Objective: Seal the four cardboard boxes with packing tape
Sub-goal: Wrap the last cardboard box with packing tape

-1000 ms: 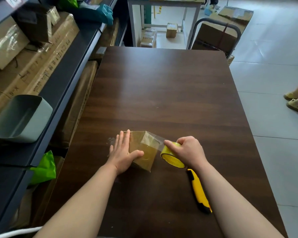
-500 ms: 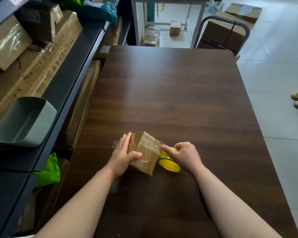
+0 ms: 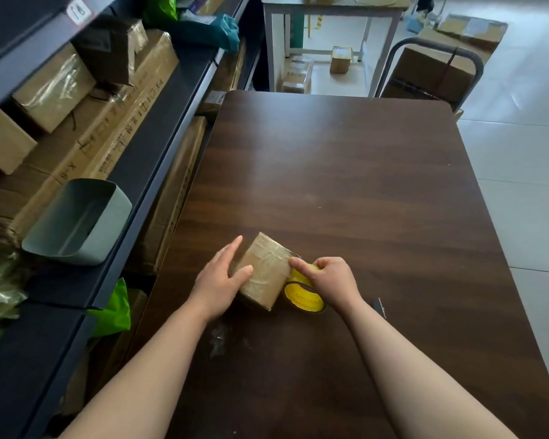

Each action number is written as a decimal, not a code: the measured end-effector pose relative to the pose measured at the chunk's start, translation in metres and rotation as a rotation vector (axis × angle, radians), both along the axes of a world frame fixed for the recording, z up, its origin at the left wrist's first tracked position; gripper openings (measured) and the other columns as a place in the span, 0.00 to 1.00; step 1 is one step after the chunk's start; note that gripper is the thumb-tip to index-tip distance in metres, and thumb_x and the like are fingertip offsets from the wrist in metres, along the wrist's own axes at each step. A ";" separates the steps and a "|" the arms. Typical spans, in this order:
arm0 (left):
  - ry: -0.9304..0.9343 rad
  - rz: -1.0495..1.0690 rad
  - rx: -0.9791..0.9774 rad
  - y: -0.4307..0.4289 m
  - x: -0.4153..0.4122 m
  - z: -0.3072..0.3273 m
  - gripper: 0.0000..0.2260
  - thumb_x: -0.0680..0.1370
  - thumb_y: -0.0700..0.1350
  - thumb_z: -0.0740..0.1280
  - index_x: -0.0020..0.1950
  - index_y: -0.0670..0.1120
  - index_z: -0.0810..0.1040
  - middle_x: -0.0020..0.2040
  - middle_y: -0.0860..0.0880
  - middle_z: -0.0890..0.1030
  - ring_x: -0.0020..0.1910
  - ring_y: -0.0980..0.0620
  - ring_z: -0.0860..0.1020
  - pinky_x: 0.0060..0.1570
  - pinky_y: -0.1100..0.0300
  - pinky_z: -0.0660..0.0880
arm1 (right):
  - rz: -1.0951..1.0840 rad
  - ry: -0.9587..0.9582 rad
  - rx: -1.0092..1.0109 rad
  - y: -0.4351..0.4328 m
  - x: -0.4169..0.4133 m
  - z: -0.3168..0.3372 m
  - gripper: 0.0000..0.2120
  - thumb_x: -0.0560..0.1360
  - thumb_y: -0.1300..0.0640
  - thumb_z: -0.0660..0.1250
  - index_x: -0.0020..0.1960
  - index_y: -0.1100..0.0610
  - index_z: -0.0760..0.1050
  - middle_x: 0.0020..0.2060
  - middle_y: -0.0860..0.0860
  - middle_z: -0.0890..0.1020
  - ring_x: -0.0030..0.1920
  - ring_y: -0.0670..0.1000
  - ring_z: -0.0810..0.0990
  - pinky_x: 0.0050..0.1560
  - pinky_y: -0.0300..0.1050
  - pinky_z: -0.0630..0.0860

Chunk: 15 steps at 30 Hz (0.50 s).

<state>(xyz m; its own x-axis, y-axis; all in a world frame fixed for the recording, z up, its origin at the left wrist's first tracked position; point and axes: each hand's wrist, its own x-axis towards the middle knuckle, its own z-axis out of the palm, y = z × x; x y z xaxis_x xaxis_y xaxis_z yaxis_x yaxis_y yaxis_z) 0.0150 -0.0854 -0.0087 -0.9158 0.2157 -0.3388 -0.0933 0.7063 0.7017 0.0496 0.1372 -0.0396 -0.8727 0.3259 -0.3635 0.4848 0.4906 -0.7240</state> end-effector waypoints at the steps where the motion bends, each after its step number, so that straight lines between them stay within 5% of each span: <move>1: 0.156 -0.011 -0.157 0.005 0.001 0.007 0.27 0.79 0.53 0.62 0.77 0.57 0.57 0.76 0.52 0.62 0.74 0.50 0.62 0.72 0.49 0.59 | -0.002 -0.005 0.015 -0.005 -0.003 0.004 0.29 0.67 0.30 0.68 0.27 0.55 0.70 0.24 0.48 0.74 0.30 0.49 0.73 0.32 0.45 0.67; 3: 0.363 -0.062 -0.383 0.019 0.007 0.016 0.31 0.77 0.54 0.61 0.78 0.50 0.57 0.75 0.49 0.63 0.73 0.49 0.62 0.72 0.51 0.58 | 0.010 -0.016 0.063 -0.017 -0.009 0.010 0.30 0.68 0.29 0.66 0.27 0.55 0.70 0.26 0.50 0.77 0.32 0.51 0.76 0.31 0.44 0.67; 7: 0.307 -0.138 -0.618 0.030 0.016 0.002 0.51 0.69 0.67 0.66 0.78 0.44 0.40 0.78 0.42 0.49 0.76 0.42 0.53 0.73 0.47 0.54 | 0.045 0.000 0.105 -0.028 -0.016 0.016 0.31 0.69 0.31 0.64 0.28 0.59 0.74 0.27 0.51 0.79 0.33 0.53 0.78 0.33 0.47 0.71; 11: 0.237 -0.030 -0.401 0.027 0.006 0.002 0.50 0.68 0.62 0.72 0.78 0.50 0.44 0.76 0.45 0.56 0.73 0.42 0.59 0.70 0.46 0.57 | 0.020 0.167 -0.028 -0.009 -0.009 0.026 0.29 0.71 0.39 0.69 0.22 0.56 0.66 0.20 0.46 0.62 0.26 0.48 0.62 0.30 0.46 0.63; 15: 0.092 0.101 -0.170 0.029 -0.002 0.005 0.47 0.66 0.55 0.77 0.77 0.56 0.51 0.75 0.48 0.60 0.72 0.44 0.61 0.71 0.45 0.59 | 0.016 0.244 0.031 0.023 0.007 0.035 0.26 0.68 0.38 0.70 0.25 0.56 0.67 0.23 0.47 0.63 0.28 0.48 0.63 0.31 0.45 0.63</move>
<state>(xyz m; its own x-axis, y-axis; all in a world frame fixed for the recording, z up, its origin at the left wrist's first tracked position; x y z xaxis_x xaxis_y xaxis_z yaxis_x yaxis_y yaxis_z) 0.0134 -0.0566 -0.0041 -0.9586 0.0679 -0.2766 -0.1109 0.8054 0.5823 0.0562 0.1604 -0.0042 -0.9387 0.3188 -0.1310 0.2890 0.5211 -0.8031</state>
